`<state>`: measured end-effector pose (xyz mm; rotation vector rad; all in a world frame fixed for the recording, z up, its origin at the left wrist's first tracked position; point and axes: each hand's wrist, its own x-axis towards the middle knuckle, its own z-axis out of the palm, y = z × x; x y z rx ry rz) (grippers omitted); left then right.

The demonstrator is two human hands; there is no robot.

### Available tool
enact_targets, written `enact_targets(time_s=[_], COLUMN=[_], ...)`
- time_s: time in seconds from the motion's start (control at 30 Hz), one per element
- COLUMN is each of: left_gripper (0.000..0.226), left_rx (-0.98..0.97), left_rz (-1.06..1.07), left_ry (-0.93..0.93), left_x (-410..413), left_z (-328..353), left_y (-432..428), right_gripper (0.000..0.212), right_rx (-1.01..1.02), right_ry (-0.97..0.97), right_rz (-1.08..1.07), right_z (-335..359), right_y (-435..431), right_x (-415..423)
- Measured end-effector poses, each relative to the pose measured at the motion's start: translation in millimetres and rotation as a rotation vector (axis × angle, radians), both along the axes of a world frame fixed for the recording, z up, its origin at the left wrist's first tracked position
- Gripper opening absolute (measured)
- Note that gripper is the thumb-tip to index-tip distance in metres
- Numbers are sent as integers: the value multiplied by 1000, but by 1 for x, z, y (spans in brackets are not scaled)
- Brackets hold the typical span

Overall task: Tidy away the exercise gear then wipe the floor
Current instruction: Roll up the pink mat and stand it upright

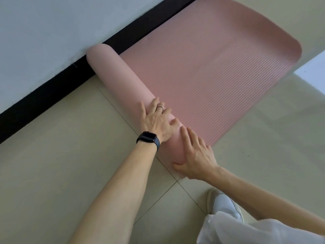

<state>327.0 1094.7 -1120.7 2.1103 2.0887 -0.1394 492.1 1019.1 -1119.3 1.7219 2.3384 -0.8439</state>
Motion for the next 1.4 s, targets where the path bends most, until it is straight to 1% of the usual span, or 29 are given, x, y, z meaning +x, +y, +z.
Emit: enact_targets(time_s=[0.03, 0.1, 0.13, 0.2, 0.27, 0.33, 0.43, 0.47, 0.5, 0.57, 0.6, 0.67, 0.7, 0.77, 0.8, 0.83, 0.87, 0.93, 0.97, 1.0, 1.07, 1.1, 1.13, 1.2, 1.23, 1.27, 1.3, 1.37, 1.4], left_gripper=[54, 51, 53, 59, 66, 67, 66, 65, 64, 61, 61, 57, 54, 49, 50, 52, 56, 64, 66, 67, 65, 65, 63, 63, 64, 64, 62, 52, 49], left_rx=[35, 200, 280, 300, 209, 131, 67, 41, 16, -34, -53, -25, 35, 241, 338, 377, 349, 176, 98, 48, -7, -15, -19, -27, -21, -1, 34, 153, 243], left_rz=[2, -15, -44, -129, -206, -222, -180, -168, -158, -144, -134, -109, -109, -146, -178, -206, -240, -310, -329, -335, -315, -307, -301, -262, -234, -217, -229, -282, -293], left_ry=[-60, -256, -297, -227, -115, -48, -29, -22, -3, 36, 41, -24, -107, -318, -374, -380, -336, -153, -76, -37, -30, -24, -11, -20, -55, -105, -177, -370, -427], left_x=[4, 4, -1, -17, -29, -26, 9, 24, 39, 65, 77, 95, 100, 101, 98, 91, 81, 70, 72, 81, 110, 127, 144, 171, 182, 190, 198, 201, 198], left_z=[0, 1, -1, -9, -18, -23, -17, -13, -10, -5, -2, 2, 3, 8, 8, 7, 3, -4, -8, -11, -11, -9, -8, -7, -7, -8, -8, -3, 0], left_y=[6, 12, 12, 6, 4, 14, 50, 64, 79, 104, 116, 134, 140, 149, 150, 150, 149, 152, 159, 171, 202, 218, 233, 257, 267, 275, 282, 295, 302], right_gripper=[123, 116, 110, 99, 97, 95, 76, 75, 82, 111, 120, 119, 115, 110, 108, 106, 104, 106, 106, 100, 79, 76, 83, 120, 133, 138, 136, 126, 122], right_rx=[-65, -239, -304, -377, -381, -282, 129, 232, 271, 222, 208, 185, 173, 46, -40, -127, -201, -267, -245, -152, 197, 312, 327, 216, 197, 196, 193, 200, 172], right_ry=[45, 165, 210, 227, 204, 197, 179, 132, 55, -127, -176, -182, -170, -96, -57, -50, -58, -89, -94, -100, -95, -89, -90, -176, -223, -245, -240, -186, -140], right_rz=[-4, -90, -146, -186, -183, -227, -308, -291, -254, -182, -165, -159, -156, -171, -200, -220, -234, -254, -273, -297, -335, -336, -330, -317, -315, -318, -329, -331, -333], right_z=[0, 3, 5, 6, 6, 10, 17, 17, 14, 1, -3, -2, 1, 14, 19, 23, 27, 34, 36, 36, 32, 28, 21, 1, -8, -15, -16, -9, -4], right_y=[14, 47, 62, 86, 100, 99, 67, 57, 51, 50, 57, 82, 95, 127, 145, 165, 186, 221, 229, 230, 211, 198, 189, 189, 198, 209, 219, 236, 246], right_x=[12, 38, 51, 68, 76, 74, 59, 52, 46, 43, 47, 64, 75, 103, 119, 136, 149, 171, 175, 174, 156, 144, 133, 127, 134, 143, 155, 177, 191])
